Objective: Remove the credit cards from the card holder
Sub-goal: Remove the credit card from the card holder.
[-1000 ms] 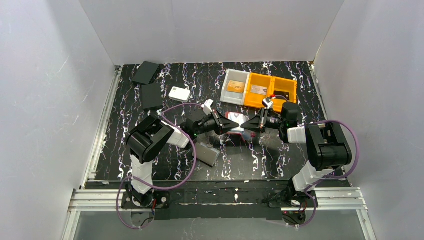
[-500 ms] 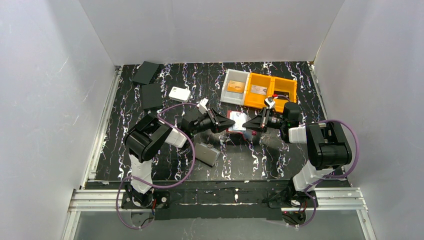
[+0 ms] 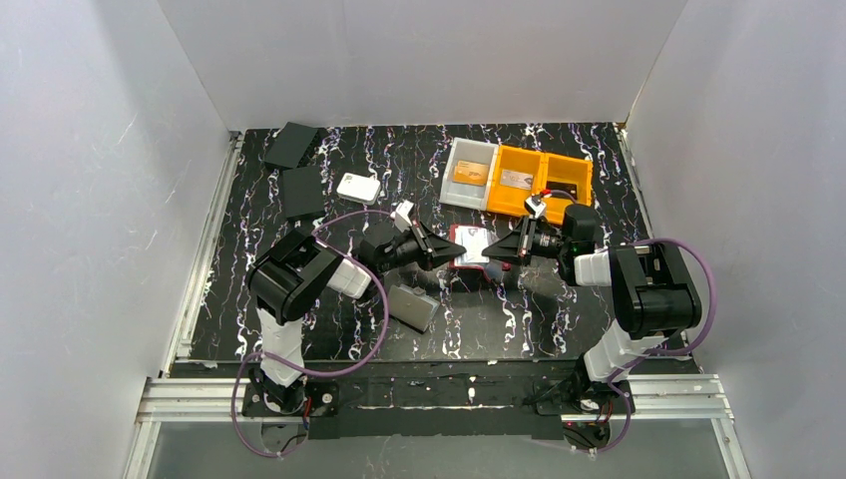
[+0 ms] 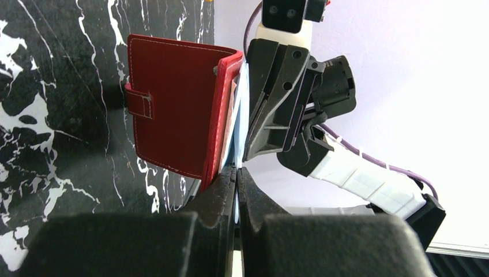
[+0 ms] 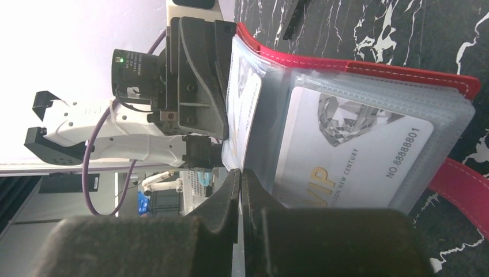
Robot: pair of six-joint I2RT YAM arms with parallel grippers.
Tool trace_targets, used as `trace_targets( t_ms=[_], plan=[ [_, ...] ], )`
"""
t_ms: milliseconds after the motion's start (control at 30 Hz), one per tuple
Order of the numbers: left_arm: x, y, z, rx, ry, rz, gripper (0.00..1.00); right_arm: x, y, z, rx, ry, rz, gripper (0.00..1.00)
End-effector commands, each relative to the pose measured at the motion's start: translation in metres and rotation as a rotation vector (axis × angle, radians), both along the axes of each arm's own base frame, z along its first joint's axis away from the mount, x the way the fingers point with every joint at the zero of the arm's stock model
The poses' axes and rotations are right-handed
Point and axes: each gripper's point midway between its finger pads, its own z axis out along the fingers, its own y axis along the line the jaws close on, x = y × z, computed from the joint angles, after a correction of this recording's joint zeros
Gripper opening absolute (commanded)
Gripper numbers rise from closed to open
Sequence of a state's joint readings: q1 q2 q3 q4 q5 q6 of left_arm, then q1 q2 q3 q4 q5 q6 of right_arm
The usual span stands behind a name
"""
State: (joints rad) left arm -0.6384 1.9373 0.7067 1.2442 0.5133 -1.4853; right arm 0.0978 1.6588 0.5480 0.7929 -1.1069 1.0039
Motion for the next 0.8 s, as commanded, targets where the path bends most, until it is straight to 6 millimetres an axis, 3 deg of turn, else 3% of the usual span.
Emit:
trace_targets(
  t_ms=[0,233,567,767],
  plan=[
    [0.010,0.021,0.033,-0.049,-0.099,0.051,0.00,0.012,-0.006,-0.001,-0.018,-0.060,-0.023,0.03],
    [0.010,0.021,0.019,-0.032,-0.068,0.043,0.00,0.012,-0.007,-0.016,-0.052,-0.042,-0.026,0.03],
    [0.012,0.034,-0.031,0.047,0.011,0.059,0.00,0.007,-0.006,-0.048,-0.160,-0.033,-0.017,0.02],
    [0.012,0.044,-0.042,0.074,0.022,0.068,0.00,0.006,-0.009,-0.068,-0.213,-0.003,-0.029,0.02]
  ],
)
